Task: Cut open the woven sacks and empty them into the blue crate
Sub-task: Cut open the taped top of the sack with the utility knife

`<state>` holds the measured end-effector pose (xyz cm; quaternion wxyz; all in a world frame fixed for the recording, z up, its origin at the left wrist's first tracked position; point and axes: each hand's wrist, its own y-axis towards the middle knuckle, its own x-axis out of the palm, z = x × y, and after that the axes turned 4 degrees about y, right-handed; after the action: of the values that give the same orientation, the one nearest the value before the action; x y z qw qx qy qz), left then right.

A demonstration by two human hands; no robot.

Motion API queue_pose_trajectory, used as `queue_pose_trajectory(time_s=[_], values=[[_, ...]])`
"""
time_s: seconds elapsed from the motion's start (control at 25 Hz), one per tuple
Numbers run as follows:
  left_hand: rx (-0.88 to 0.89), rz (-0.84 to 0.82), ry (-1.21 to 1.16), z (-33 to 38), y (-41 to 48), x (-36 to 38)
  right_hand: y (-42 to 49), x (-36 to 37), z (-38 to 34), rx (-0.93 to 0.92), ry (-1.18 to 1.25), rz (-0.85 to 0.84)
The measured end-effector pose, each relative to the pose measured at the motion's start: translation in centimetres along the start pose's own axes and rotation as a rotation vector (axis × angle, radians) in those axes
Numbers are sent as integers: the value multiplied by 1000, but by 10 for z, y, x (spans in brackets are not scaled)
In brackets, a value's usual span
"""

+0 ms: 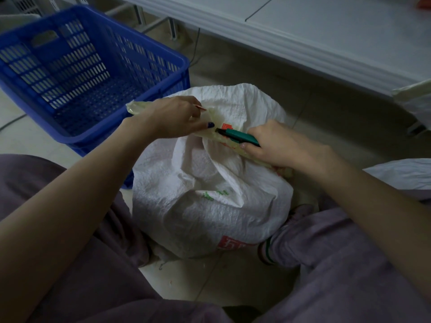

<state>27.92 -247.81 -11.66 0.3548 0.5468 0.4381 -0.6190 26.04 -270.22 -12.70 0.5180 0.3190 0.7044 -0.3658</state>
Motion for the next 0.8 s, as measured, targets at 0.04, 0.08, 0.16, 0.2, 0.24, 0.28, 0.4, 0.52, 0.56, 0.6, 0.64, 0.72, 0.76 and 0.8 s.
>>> queue_pose_trajectory(time_s=[0.04,0.08,0.16,0.2,0.24,0.28,0.4,0.52,0.56,0.6,0.64,0.72,0.76,0.8], values=[[-3,10,37,2,0,0,0,0,1,3,-6,-4],[6,18,73,3,1,0,0,0,3,12,-6,-10],[35,21,116,6,-1,2,-2,-2,8,36,8,-31],[46,19,125,7,-2,3,-3,-3,10,42,17,-38],[55,21,132,7,-2,4,-3,-5,11,43,31,-38],[63,28,140,7,-2,5,-4,-6,11,37,48,-29],[73,44,139,8,-1,6,-3,-6,6,-15,71,-4],[85,56,132,7,-2,6,1,-2,2,-20,45,-30],[94,54,131,6,-3,6,3,-1,1,-18,43,-38],[102,47,131,6,-3,6,4,0,0,-18,41,-45],[108,38,134,6,-4,6,5,1,-1,-20,37,-49],[125,29,161,6,-6,7,7,5,-6,-19,27,-49],[136,32,179,6,-6,8,8,7,-8,-13,18,-48],[148,40,189,7,-6,9,9,7,-11,-6,5,-46]])
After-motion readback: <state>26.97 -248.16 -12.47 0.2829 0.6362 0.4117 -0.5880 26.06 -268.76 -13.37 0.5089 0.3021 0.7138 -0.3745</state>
